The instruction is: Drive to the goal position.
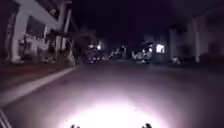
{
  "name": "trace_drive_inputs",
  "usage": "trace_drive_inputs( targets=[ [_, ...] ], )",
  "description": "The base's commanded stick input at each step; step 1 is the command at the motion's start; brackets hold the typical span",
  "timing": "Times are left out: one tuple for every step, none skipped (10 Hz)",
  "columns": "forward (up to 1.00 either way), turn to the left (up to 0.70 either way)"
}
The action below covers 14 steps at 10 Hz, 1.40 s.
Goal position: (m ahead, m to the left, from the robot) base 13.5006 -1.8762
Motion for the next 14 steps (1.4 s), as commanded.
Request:
trace_drive_inputs(
  targets=[
    [0.85, 0.0],
    [0.85, 0.0],
    [0.85, 0.0],
    [0.85, 0.0],
    [0.85, 0.0],
    [0.85, 0.0],
    [0.85, 0.0],
    [0.85, -0.15],
    [0.85, -0.34],
    [0.85, -0.34],
    [0.85, -0.33],
    [0.85, -0.11],
    [0.85, 0.0],
    [0.85, 0.0]
  ],
)
